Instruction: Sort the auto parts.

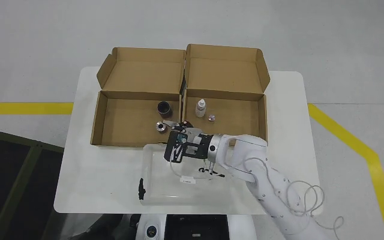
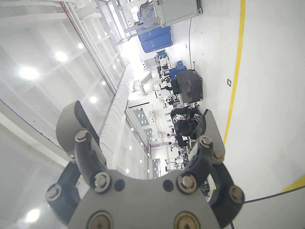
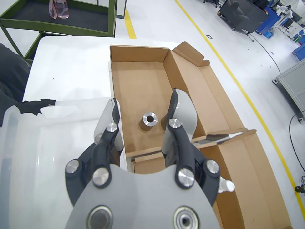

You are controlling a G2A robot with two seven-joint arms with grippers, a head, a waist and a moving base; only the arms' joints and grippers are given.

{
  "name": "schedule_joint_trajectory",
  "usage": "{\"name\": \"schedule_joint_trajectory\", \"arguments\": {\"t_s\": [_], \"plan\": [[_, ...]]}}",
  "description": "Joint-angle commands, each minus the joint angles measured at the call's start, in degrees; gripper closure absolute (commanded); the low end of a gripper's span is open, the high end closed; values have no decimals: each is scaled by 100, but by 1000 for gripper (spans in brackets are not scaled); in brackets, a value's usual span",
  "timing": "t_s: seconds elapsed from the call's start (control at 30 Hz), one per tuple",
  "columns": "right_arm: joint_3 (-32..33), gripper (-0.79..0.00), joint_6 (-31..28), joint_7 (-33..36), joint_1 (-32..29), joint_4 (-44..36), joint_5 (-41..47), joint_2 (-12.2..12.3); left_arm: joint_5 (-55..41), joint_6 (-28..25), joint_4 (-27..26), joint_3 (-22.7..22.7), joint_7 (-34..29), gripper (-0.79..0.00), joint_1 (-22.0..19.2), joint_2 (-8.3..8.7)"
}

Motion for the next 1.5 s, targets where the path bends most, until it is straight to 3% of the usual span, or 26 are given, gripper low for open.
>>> {"name": "schedule_joint_trajectory", "arguments": {"t_s": [0.0, 0.37, 0.6, 0.8, 1.07, 1.23, 1.37, 1.4, 1.47], "plan": [[267, -397, -23, -51, -282, -167, -88, 69, 0, 0, 0, 0, 0, -785, 0, 0], [1634, -391, -8, -882, -1624, -841, -311, 367, 0, 0, 0, 0, 0, -785, 0, 0], [2391, -505, 412, -1473, -2352, -1115, -472, 480, 0, 0, 0, 0, 0, -785, 0, 0], [2979, -514, 896, -2139, -3042, -1253, -627, 546, 0, 0, 0, 0, 0, -785, 0, 0], [3699, -631, 1155, -2748, -3759, -1320, -585, 614, 0, 0, 0, 0, 0, -785, 0, 0], [4077, -579, 1328, -3145, -4220, -1258, -502, 637, 0, 0, 0, 0, 0, -785, 0, 0], [4266, -683, 1362, -3372, -4403, -1168, -405, 652, 0, 0, 0, 0, 0, -785, 0, 0], [4301, -785, 1355, -3403, -4422, -1155, -384, 656, 0, 0, 0, 0, 0, -785, 0, 0], [4374, -785, 1355, -3454, -4433, -1135, -336, 665, 0, 0, 0, 0, 0, -785, 0, 0]]}}
